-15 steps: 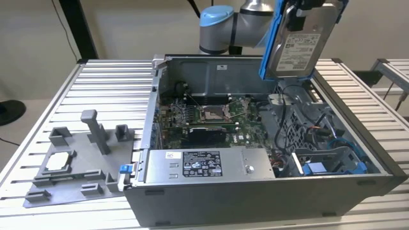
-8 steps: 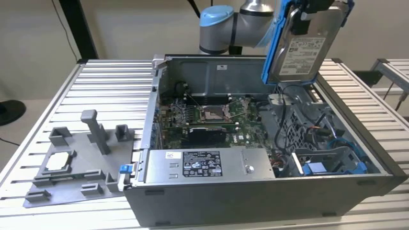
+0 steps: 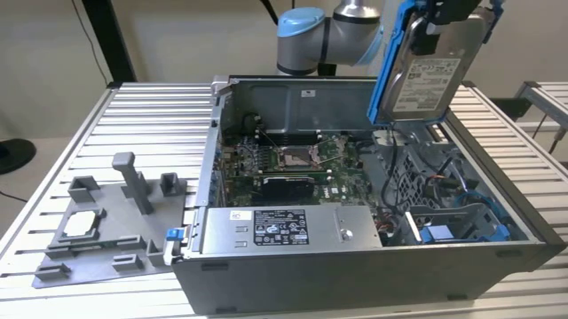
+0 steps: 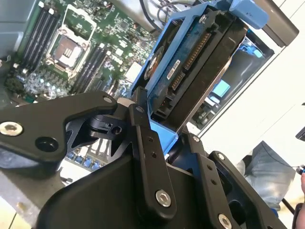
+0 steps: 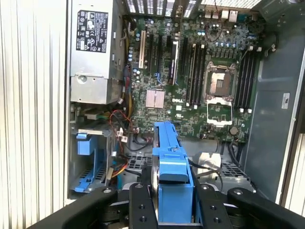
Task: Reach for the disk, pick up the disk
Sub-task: 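Pick up the disk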
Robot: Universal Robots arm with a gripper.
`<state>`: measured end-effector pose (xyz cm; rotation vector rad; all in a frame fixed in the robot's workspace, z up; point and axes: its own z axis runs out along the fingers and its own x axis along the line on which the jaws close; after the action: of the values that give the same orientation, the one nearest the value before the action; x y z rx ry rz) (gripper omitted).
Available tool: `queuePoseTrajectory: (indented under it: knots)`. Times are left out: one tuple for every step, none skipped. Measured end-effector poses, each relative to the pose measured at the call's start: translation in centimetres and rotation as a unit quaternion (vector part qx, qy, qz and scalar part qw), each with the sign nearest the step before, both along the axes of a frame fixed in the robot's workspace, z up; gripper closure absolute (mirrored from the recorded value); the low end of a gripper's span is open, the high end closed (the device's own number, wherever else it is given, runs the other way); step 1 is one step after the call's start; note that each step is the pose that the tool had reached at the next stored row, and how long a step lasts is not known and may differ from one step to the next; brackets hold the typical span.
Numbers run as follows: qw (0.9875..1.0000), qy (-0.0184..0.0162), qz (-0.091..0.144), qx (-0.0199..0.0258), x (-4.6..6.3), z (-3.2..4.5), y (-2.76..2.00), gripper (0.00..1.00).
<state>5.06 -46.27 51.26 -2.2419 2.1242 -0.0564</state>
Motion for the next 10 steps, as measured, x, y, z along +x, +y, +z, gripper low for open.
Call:
queuePoseTrajectory:
  knots:
    - [1.0000, 0.0002, 0.000, 0.0000, 0.0, 0.00, -0.20, 1.00]
    - [1.0000, 0.0004, 0.000, 0.0000, 0.1, 0.00, -0.43, 1.00]
    - [1.0000, 0.0006, 0.000, 0.0000, 0.1, 0.00, -0.65, 1.00]
    - [1.0000, 0.0009, 0.000, 0.0000, 0.1, 0.00, -0.86, 1.00]
    - [1.0000, 0.0011, 0.000, 0.0000, 0.1, 0.00, -1.06, 1.00]
    - [1.0000, 0.0013, 0.000, 0.0000, 0.2, 0.00, -1.27, 1.00]
    - [1.0000, 0.0016, 0.000, 0.0000, 0.2, 0.00, -1.45, 1.00]
    - [1.0000, 0.0018, 0.000, 0.0000, 0.2, 0.00, -1.62, 1.00]
    - [1.0000, 0.0021, 0.000, 0.0000, 0.3, 0.00, -1.81, 1.00]
    - [1.0000, 0.0024, 0.000, 0.0000, 0.3, 0.00, -1.99, 1.00]
